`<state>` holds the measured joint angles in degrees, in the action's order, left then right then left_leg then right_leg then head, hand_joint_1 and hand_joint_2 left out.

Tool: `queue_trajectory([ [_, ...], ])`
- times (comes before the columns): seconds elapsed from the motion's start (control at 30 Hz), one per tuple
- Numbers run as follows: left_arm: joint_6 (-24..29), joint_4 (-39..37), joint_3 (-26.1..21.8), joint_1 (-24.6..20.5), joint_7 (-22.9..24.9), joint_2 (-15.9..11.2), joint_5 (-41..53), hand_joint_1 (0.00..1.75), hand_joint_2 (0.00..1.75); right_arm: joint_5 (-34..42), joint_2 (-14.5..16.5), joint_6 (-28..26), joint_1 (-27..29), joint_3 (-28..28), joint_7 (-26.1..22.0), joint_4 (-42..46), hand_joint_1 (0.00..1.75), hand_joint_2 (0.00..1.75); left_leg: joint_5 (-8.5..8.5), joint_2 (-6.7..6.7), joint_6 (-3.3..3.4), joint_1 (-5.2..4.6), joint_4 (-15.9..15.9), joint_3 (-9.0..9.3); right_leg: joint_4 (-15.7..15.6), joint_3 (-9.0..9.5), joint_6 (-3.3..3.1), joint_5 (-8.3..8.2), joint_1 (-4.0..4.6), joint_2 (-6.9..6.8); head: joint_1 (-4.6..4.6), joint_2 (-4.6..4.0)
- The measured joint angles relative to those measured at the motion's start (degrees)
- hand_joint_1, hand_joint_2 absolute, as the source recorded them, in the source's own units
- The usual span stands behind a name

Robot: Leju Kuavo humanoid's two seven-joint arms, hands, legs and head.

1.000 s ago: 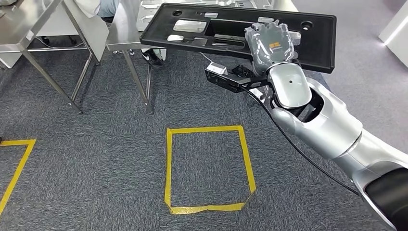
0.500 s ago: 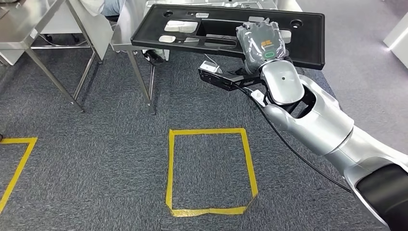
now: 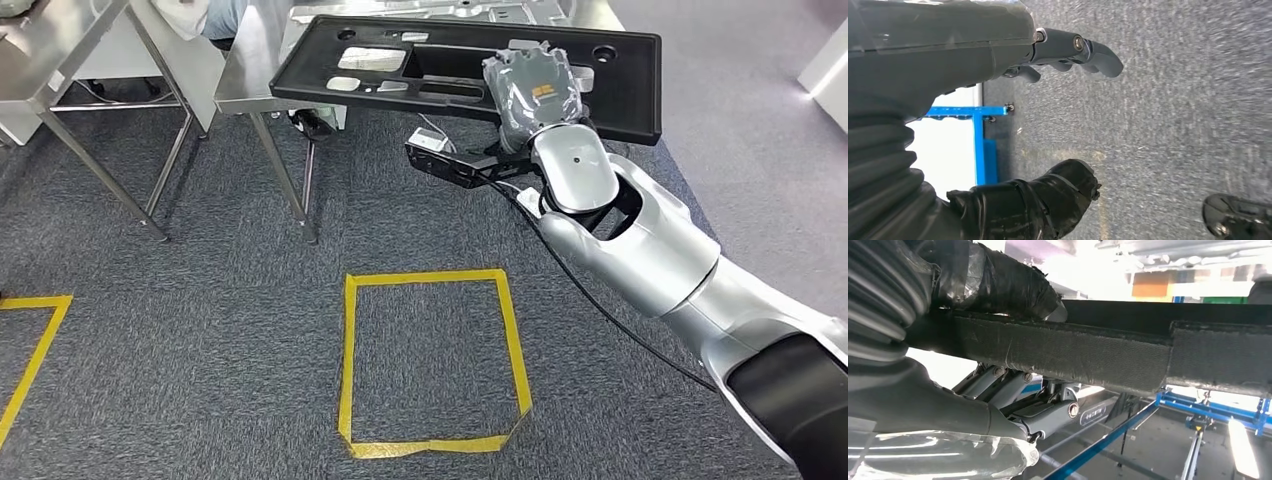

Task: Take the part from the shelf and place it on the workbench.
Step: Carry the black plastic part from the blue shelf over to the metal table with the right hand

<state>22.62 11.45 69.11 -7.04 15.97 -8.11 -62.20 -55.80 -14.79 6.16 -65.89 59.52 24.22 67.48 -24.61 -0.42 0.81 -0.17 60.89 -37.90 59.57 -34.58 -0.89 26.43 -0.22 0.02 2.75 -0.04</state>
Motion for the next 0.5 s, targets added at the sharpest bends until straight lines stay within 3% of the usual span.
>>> queue_trajectory([
  [0.07,0.0,0.0,0.0,-0.1,0.6,-0.2,0.2,0.0,1.75,0.0,0.2,-0.2,-0.1,0.0,0.0,-0.3,1.75,1.75,-0.16,-0.03,0.47,-0.44,-1.8,0.98,-0.3,0.09,0.5,0.1,-0.06,0.02,-0.01,0.0],
  [0.17,0.0,0.0,0.0,-0.1,1.0,-0.3,0.3,0.0,1.75,0.0,0.4,-0.2,-0.2,0.0,-0.1,-0.7,1.75,1.75,0.06,0.05,1.15,-0.2,-3.2,2.12,0.3,0.07,1.38,0.74,-0.12,-0.02,-0.07,0.0],
  [0.23,0.0,0.0,0.0,0.0,1.1,-0.3,0.3,0.0,1.75,0.0,0.4,-0.2,-0.4,0.0,-0.2,-0.9,1.75,1.75,0.06,0.15,1.64,0.04,-3.9,2.95,5.1,-2.22,1.68,2.97,-0.13,0.01,-0.21,0.0],
  [0.3,-0.1,0.0,0.0,-0.1,1.1,-0.3,0.3,0.0,1.75,0.0,0.4,-0.3,-0.3,0.0,-0.2,-1.2,1.75,1.75,-0.33,0.15,1.98,0.05,-3.8,3.27,12.4,-6.42,1.94,5.55,-0.25,0.07,-0.24,0.0],
  [0.33,-0.1,0.0,0.0,-0.1,1.1,-0.3,0.4,0.0,1.75,0.0,0.4,-0.3,-0.1,0.0,-0.2,-1.3,1.75,1.75,-0.57,0.1,1.99,0.09,-3.7,3.42,14.6,-8.02,2.12,5.73,-0.4,0.06,-0.23,0.0],
  [0.37,-0.1,0.0,0.0,-0.1,1.1,-0.3,0.4,0.0,1.75,0.0,0.4,-0.3,0.1,0.1,-0.3,-1.5,1.75,1.75,-0.86,0.01,1.92,0.16,-3.6,3.58,14.9,-8.67,2.3,4.83,-0.58,0.04,-0.24,0.0],
  [0.4,-0.1,0.0,0.0,-0.1,1.1,-0.3,0.4,0.0,1.75,0.0,0.4,-0.3,0.2,0.1,-0.3,-1.6,1.75,1.75,-1.24,-0.13,1.77,0.25,-3.3,3.76,12.8,-8.13,2.47,2.87,-0.79,0.01,-0.26,0.0],
  [0.43,-0.1,0.0,0.0,-0.1,1.2,-0.3,0.4,0.0,1.75,0.0,0.4,-0.3,0.2,0.2,-0.3,-1.8,1.75,1.75,-1.72,-0.27,1.54,0.38,-2.8,3.92,9.1,-6.75,2.61,0.48,-1.0,-0.03,-0.27,0.0],
  [0.5,-0.1,0.0,0.0,0.0,1.2,-0.3,0.4,0.0,1.75,0.0,0.5,-0.3,0.0,0.3,-0.3,-2.0,1.75,1.75,-2.76,-0.5,0.84,0.35,-1.8,3.9,2.7,-3.91,2.63,-2.07,-1.09,0.02,-0.28,0.01],
])
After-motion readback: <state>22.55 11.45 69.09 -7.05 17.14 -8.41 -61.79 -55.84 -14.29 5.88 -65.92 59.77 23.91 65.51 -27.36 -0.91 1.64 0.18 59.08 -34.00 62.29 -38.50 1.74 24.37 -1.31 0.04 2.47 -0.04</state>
